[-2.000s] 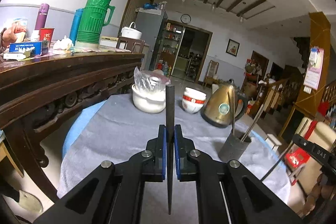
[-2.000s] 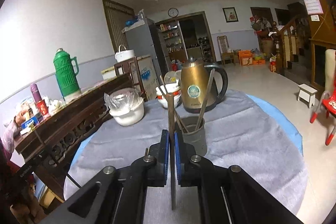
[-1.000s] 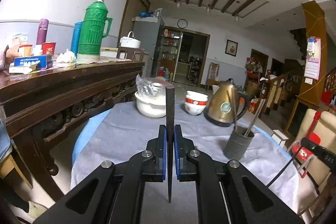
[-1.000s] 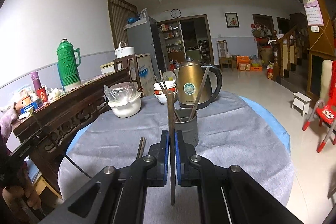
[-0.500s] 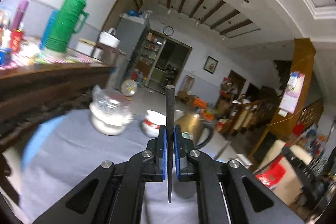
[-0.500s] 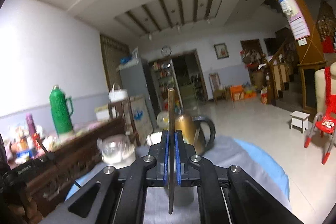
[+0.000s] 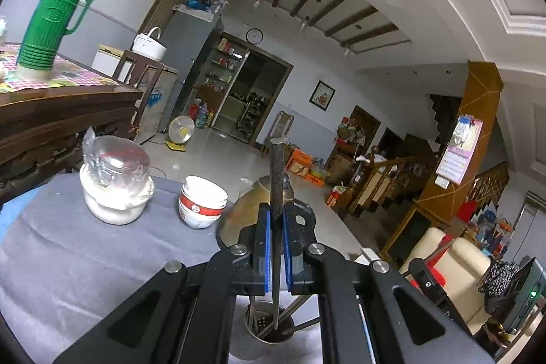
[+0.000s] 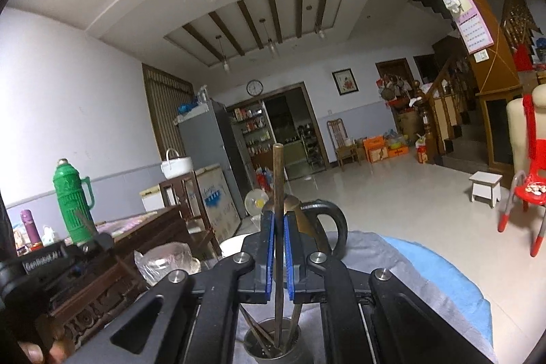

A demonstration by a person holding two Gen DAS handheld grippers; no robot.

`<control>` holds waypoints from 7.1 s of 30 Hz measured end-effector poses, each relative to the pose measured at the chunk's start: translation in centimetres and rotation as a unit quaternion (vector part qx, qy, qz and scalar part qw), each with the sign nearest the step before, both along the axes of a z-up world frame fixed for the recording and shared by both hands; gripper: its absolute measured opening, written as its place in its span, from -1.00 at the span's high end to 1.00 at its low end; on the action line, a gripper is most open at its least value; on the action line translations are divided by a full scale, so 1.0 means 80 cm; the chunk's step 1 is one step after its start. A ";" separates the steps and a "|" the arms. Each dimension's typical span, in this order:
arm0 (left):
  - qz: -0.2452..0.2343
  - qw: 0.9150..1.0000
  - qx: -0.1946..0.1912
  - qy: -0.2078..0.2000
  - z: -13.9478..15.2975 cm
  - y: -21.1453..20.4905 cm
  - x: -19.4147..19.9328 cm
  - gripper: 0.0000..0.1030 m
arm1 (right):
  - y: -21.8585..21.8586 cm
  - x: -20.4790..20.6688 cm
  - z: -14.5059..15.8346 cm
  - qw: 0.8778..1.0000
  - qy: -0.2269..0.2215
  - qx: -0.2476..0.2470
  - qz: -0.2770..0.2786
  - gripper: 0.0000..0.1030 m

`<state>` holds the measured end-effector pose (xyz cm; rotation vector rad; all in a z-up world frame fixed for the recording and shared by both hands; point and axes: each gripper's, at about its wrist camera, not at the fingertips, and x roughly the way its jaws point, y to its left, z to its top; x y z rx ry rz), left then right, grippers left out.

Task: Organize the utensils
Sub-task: 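Lower both chopsticks into the grey holder and open both grippers, then withdraw both open grippers from the holder toward the remaining chopsticks, then grasp a brown chopstick with the left gripper while the right gripper grasps another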

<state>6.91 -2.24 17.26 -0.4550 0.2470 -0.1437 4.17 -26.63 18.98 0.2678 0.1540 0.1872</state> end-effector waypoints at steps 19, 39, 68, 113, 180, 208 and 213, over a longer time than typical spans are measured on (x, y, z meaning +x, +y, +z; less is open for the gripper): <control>-0.017 0.995 0.052 0.087 -0.047 -0.031 0.043 0.87 | 0.007 0.056 -0.046 0.996 0.088 -0.029 0.016 0.88; -0.040 0.988 0.079 0.127 -0.057 -0.040 0.050 0.87 | 0.027 0.063 -0.057 0.990 0.129 -0.046 0.025 0.88; -0.037 0.992 0.069 0.102 -0.045 -0.037 0.048 0.87 | 0.031 0.063 -0.051 0.992 0.113 -0.048 0.027 0.88; 0.078 0.956 0.097 0.265 -0.225 0.124 -0.083 -0.38 | 0.055 -0.023 -0.207 0.943 0.300 -0.107 0.093 -0.65; -0.010 0.937 0.139 0.321 -0.233 0.027 -0.038 -0.42 | 0.136 0.007 -0.231 0.870 0.429 -0.147 0.193 0.82; -0.021 0.904 0.031 0.426 -0.239 0.075 -0.055 0.18 | 0.119 -0.005 -0.219 0.858 0.439 -0.154 0.217 0.48; -0.040 0.890 0.079 0.447 -0.235 0.063 -0.019 0.18 | 0.144 0.038 -0.221 0.843 0.464 -0.159 0.222 -0.16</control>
